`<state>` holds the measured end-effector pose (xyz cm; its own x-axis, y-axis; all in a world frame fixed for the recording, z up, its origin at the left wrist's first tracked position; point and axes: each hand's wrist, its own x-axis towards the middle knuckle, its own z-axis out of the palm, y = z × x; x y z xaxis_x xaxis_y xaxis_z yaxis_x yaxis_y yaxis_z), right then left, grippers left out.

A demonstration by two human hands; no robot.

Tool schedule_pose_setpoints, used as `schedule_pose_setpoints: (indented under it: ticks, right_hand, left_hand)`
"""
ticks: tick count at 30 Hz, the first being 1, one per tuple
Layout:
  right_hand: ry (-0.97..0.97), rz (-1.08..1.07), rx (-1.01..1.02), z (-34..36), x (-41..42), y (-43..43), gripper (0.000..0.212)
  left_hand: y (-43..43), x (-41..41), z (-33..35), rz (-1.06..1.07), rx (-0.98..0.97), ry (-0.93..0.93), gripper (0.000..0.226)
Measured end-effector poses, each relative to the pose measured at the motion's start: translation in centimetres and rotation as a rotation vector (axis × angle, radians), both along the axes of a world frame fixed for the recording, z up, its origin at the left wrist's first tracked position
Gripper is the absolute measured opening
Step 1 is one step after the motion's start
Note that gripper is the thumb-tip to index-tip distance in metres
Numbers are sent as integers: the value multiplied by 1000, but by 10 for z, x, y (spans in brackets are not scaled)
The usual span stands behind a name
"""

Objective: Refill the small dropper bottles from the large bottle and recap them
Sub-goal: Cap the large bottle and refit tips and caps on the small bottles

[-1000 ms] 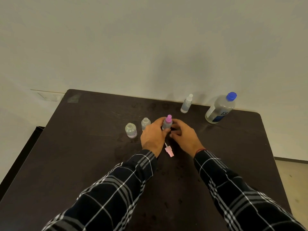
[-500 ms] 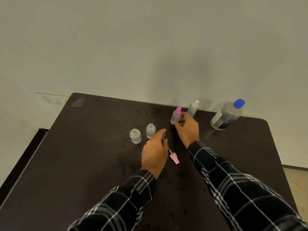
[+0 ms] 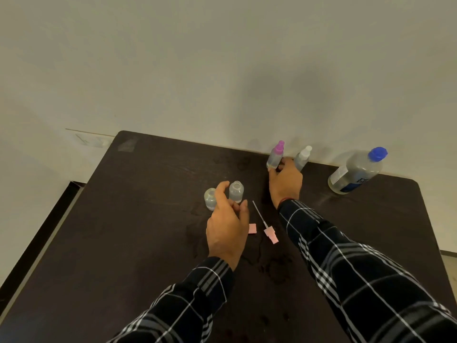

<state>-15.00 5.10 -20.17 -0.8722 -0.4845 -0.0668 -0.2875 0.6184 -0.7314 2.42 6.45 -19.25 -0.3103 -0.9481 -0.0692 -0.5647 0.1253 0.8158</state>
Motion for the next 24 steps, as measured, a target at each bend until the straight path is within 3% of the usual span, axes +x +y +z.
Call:
schedule_pose_setpoints:
  ticks: [3,7,13,17,19,22,24]
  right_hand:
    - [-91,38,-3,1,9,23,48]
    - [-105,220,3,-2,28,67,37]
    - [158,468,214,-5,58,134,32]
    - [248,456,287,-13,79,159,42]
    - [257,404,295,-15,83,160,36]
    - [194,292,242,-13,79,156,21]
    - [130,233,223,-10,74,151,29]
  left_hand:
    - [-5,-4,3,-2,112,-105,74]
    - [-12,-13,3,48,158,-244,78]
    - [-13,-23,5,48,95,-303,58]
    - [-11,-21,8,40,76,-266,44]
    - [-11,-20,8,6,87,-275,45]
    - [-12,-17,7,-60,102,-285,47]
    - [-14,-15,7,-83,97,-305,48]
